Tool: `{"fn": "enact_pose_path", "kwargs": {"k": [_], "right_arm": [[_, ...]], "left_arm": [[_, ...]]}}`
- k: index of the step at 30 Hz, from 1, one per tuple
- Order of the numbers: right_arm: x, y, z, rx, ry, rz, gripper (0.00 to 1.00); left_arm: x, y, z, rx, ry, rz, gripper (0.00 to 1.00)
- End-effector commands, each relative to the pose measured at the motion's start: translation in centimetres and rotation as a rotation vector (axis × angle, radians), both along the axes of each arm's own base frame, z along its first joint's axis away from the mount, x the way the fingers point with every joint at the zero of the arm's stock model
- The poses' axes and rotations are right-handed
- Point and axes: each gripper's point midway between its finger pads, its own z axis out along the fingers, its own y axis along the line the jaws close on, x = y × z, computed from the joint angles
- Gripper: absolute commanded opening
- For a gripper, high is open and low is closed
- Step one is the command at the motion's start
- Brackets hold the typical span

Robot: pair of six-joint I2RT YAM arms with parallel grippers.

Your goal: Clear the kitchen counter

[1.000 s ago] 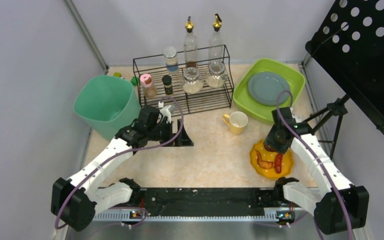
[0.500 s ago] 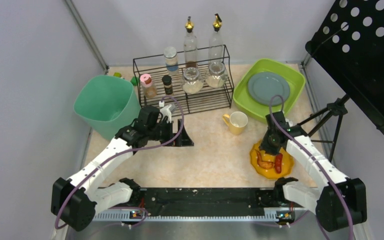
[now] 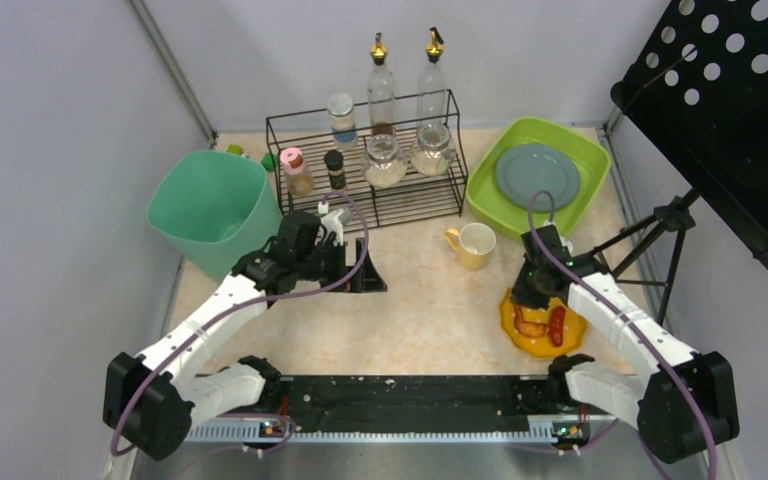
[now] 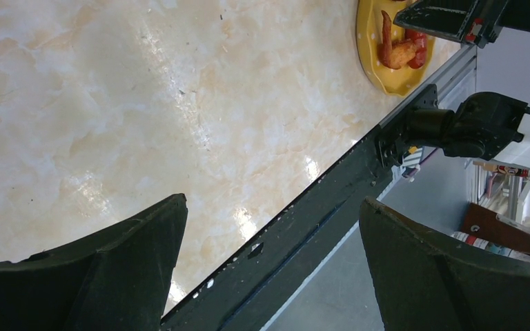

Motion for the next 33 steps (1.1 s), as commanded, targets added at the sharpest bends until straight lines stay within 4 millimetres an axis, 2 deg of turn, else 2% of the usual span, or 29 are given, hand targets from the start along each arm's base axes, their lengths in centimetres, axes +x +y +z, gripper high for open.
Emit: {"fn": "enact_pose_path", "kwargs": {"k": [1, 7, 24, 33], "right_arm": [[0.7, 1.8, 0.8, 0.043, -0.038, 0.014, 0.1], [0.4, 2.1, -0.3, 0.027, -0.024, 0.01, 0.0], [-1.2, 1.1, -2.8, -0.008, 0.021, -0.013, 0.0], [-1.5, 2.5, -3.9, 0.021, 0.04, 0.019, 0.0]], "left_arm": [[0.6, -0.4, 1.0, -0.016, -0.049, -0.015, 0.99], [0.5, -0.4, 1.0, -0.014, -0.048, -0.016, 0.99], [0.6, -0.4, 0.8, -0.011, -0.046, -0.015, 0.99], [0.6, -0.3, 0.6, -0.007, -0.041, -0.012, 0.99]]}}
